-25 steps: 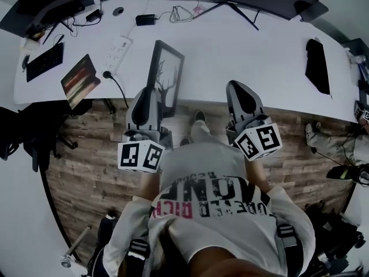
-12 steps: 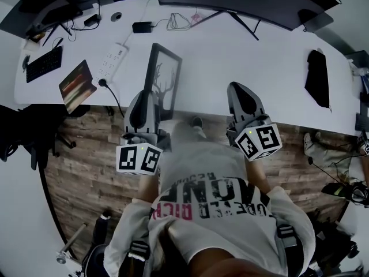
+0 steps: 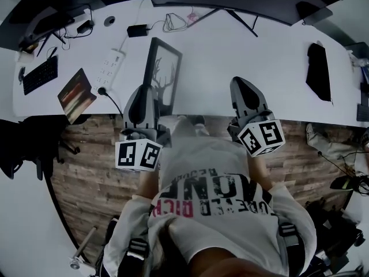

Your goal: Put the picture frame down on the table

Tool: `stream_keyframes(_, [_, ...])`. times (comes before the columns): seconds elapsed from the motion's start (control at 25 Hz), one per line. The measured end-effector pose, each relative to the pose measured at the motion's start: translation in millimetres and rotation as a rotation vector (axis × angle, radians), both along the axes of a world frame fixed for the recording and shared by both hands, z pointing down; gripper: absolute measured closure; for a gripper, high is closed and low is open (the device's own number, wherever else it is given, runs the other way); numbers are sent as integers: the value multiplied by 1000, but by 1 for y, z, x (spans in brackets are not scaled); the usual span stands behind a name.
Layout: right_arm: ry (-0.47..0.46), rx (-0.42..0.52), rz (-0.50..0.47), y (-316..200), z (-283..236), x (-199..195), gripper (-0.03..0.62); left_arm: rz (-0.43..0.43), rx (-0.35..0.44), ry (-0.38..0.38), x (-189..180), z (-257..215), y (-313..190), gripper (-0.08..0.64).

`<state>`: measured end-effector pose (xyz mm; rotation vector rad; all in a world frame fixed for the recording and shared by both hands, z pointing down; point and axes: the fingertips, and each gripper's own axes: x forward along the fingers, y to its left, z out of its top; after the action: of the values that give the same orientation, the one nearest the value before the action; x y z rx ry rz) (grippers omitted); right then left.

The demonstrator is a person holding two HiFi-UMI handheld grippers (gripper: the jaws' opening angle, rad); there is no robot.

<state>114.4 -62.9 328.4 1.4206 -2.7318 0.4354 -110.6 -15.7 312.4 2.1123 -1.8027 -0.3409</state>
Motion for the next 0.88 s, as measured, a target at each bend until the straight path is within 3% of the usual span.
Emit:
stream_keyframes(0.44, [8, -25, 99, -29, 0, -26, 591, 81, -17, 2, -33, 1, -52, 495])
stream_keyframes(0.88, [10, -66, 145, -40, 16, -39, 591, 109, -71, 16, -48, 23, -69, 495])
